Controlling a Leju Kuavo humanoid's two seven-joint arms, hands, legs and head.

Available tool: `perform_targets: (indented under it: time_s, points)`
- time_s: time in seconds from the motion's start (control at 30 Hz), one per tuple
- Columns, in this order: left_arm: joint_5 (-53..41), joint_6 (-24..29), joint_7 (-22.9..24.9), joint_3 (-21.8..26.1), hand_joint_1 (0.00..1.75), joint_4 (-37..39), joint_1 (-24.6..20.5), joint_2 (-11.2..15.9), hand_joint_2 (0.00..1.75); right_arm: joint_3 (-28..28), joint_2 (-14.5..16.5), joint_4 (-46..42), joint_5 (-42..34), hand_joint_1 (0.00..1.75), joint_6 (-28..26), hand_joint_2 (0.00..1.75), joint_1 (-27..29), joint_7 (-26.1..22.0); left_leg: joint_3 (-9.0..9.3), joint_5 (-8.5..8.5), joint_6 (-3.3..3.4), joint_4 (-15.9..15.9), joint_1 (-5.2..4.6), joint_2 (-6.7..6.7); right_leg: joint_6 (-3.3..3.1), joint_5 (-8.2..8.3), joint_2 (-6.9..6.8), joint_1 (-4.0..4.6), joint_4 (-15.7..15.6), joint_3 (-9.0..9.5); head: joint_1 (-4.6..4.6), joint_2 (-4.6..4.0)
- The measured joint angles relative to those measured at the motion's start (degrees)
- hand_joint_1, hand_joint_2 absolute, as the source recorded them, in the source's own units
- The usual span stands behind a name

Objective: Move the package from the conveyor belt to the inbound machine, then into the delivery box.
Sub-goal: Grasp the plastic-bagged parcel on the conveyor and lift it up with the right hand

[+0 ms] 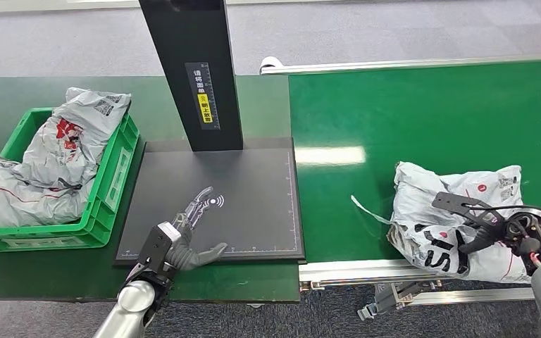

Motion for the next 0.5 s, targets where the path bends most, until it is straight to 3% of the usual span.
perform_targets:
  time_s: [0.5]
  points:
    - [0.3, 0.0, -0.1, 0.0, 0.00, 0.1, 0.2, 0.0, 1.75, 0.1, -0.3, 0.2, 0.0, 1.75, 0.3, 1.75, 0.5, -1.3, -0.01, 0.00, 0.00, 0.0, 0.00, 0.00, 0.00, 0.00, 0.00, 0.00, 0.0, -0.01, 0.01, -0.01]
